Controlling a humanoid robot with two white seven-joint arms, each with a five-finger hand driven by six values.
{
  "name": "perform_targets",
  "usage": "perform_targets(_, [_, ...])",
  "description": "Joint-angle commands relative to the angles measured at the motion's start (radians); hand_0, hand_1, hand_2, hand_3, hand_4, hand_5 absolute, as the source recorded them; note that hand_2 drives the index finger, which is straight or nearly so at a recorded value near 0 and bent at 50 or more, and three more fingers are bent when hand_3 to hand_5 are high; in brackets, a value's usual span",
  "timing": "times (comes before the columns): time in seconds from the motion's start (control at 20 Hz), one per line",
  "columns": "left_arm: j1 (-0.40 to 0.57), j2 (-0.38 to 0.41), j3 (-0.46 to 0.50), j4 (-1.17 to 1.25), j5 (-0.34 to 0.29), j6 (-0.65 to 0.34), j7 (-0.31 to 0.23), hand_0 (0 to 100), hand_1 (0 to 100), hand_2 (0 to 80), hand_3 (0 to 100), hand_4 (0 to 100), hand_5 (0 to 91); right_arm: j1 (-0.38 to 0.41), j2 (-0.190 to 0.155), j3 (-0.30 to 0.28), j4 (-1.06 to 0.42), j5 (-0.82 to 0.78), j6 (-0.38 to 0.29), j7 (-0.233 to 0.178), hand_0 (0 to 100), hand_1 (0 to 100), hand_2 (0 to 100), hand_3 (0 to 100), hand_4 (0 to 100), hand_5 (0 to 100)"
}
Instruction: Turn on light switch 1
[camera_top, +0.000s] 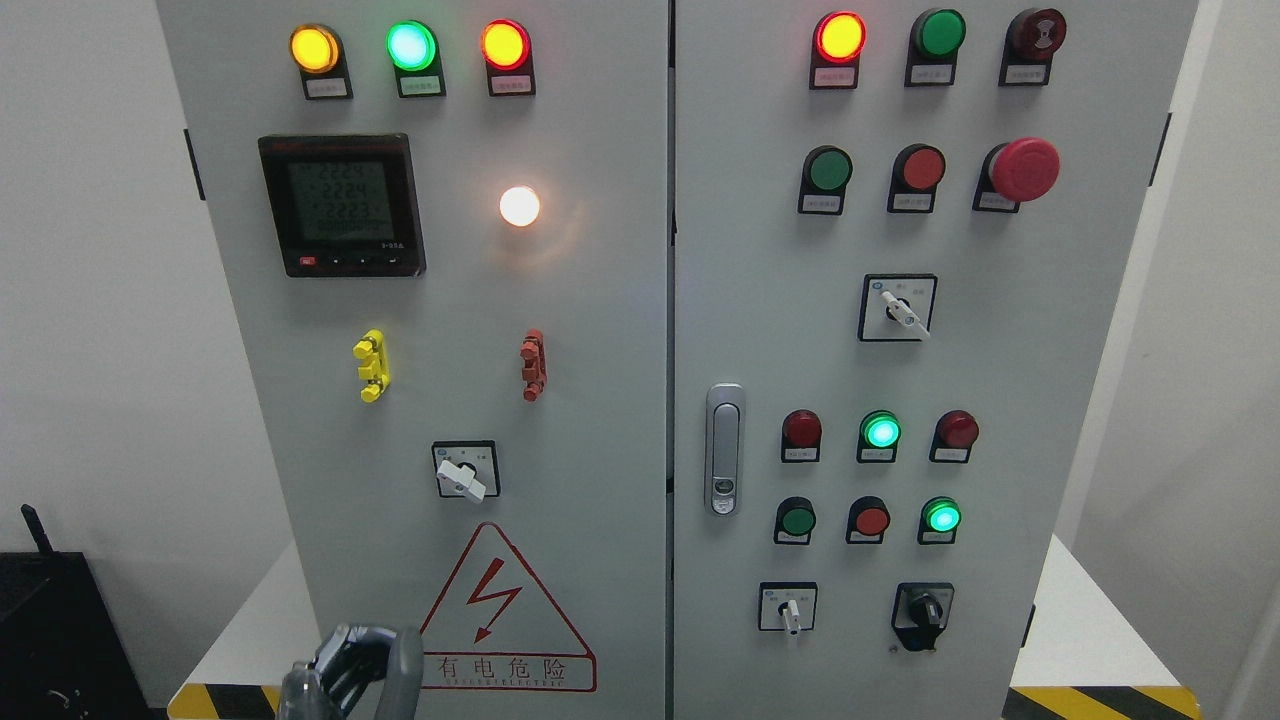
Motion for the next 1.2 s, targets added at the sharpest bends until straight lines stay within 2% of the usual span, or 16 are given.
perform_targets(0.0, [0.183, 0.038, 0.112, 0.379, 0.007, -0.122, -0.096, 17, 34, 46.0, 71, 71, 39.0, 0.0, 0.0, 0.0, 0.001, -0.001, 0.0, 0.0, 30, 0, 0, 0, 0, 0])
perform_targets(0.05, [0.181, 0.036, 0.126, 0.494, 0.009, -0.157, -0.123, 17, 33, 44.2, 68, 68, 33.3, 0.0, 0.0, 0.0, 0.001, 0.001, 0.0, 0.0, 30, 0, 0, 0, 0, 0])
perform_targets(0.15, [0.16, 0.035, 0.141, 0.728, 0.007, -0.228, -0.159, 18, 31, 36.3, 58, 54, 14.2, 0.0, 0.0, 0.0, 0.001, -0.001, 0.0, 0.0, 30, 0, 0, 0, 0, 0])
perform_targets(0.2, [0.133, 0.04, 0.14, 0.851, 0.004, -0.239, -0.16, 18, 31, 34.6, 56, 51, 11.6, 0.0, 0.0, 0.0, 0.001, 0.001, 0.0, 0.0, 30, 0, 0, 0, 0, 0])
perform_targets(0.25, [0.102, 0.04, 0.138, 0.972, 0.003, -0.24, -0.161, 18, 29, 26.9, 48, 43, 1.9, 0.0, 0.0, 0.0, 0.001, -0.001, 0.0, 0.0, 30, 0, 0, 0, 0, 0])
perform_targets(0.3, [0.071, 0.04, 0.137, 1.083, 0.003, -0.24, -0.161, 18, 29, 21.6, 43, 37, 0.0, 0.0, 0.0, 0.0, 0.001, 0.001, 0.0, 0.0, 30, 0, 0, 0, 0, 0])
perform_targets(0.35, [0.042, 0.04, 0.137, 1.19, 0.003, -0.239, -0.161, 18, 28, 19.6, 40, 35, 0.0, 0.0, 0.0, 0.0, 0.001, 0.001, 0.0, 0.0, 30, 0, 0, 0, 0, 0])
perform_targets(0.45, [-0.042, 0.036, 0.138, 1.422, 0.01, -0.226, -0.164, 18, 27, 9.7, 27, 25, 0.0, 0.0, 0.0, 0.0, 0.001, 0.001, 0.0, 0.0, 30, 0, 0, 0, 0, 0])
perform_targets(0.55, [-0.155, 0.038, 0.138, 1.689, 0.02, -0.208, -0.17, 18, 27, 6.9, 24, 21, 0.0, 0.0, 0.0, 0.0, 0.001, 0.001, 0.0, 0.0, 30, 0, 0, 0, 0, 0])
perform_targets(0.6, [-0.194, 0.04, 0.132, 1.787, 0.017, -0.194, -0.185, 17, 27, 4.5, 19, 18, 0.0, 0.0, 0.0, 0.0, 0.001, 0.001, 0.0, 0.0, 30, 0, 0, 0, 0, 0])
perform_targets(0.65, [-0.226, 0.043, 0.131, 1.862, 0.014, -0.155, -0.214, 17, 28, 3.9, 18, 16, 0.0, 0.0, 0.0, 0.0, 0.001, 0.001, 0.0, 0.0, 30, 0, 0, 0, 0, 0])
perform_targets(0.7, [-0.249, 0.046, 0.129, 1.91, 0.013, -0.071, -0.254, 17, 28, 0.9, 15, 11, 0.0, 0.0, 0.0, 0.0, 0.001, -0.001, 0.0, 0.0, 30, 0, 0, 0, 0, 0])
perform_targets(0.8, [-0.259, 0.044, 0.132, 1.926, 0.021, 0.112, -0.335, 16, 28, 0.0, 7, 2, 0.0, 0.0, 0.0, 0.0, 0.001, 0.001, 0.0, 0.0, 30, 0, 0, 0, 0, 0])
perform_targets(0.85, [-0.259, 0.046, 0.132, 1.929, 0.021, 0.17, -0.351, 16, 26, 0.0, 0, 0, 0.0, 0.0, 0.0, 0.0, 0.001, -0.001, 0.0, 0.0, 30, 0, 0, 0, 0, 0])
perform_targets(1.0, [-0.256, 0.047, 0.131, 1.935, 0.013, 0.2, -0.372, 17, 20, 0.0, 0, 0, 0.0, 0.0, 0.0, 0.0, 0.001, -0.001, 0.0, 0.0, 30, 0, 0, 0, 0, 0])
perform_targets(1.15, [-0.254, 0.047, 0.112, 1.937, 0.009, 0.2, -0.372, 17, 15, 0.0, 0, 0, 0.0, 0.0, 0.0, 0.0, 0.001, 0.001, 0.0, 0.0, 30, 0, 0, 0, 0, 0])
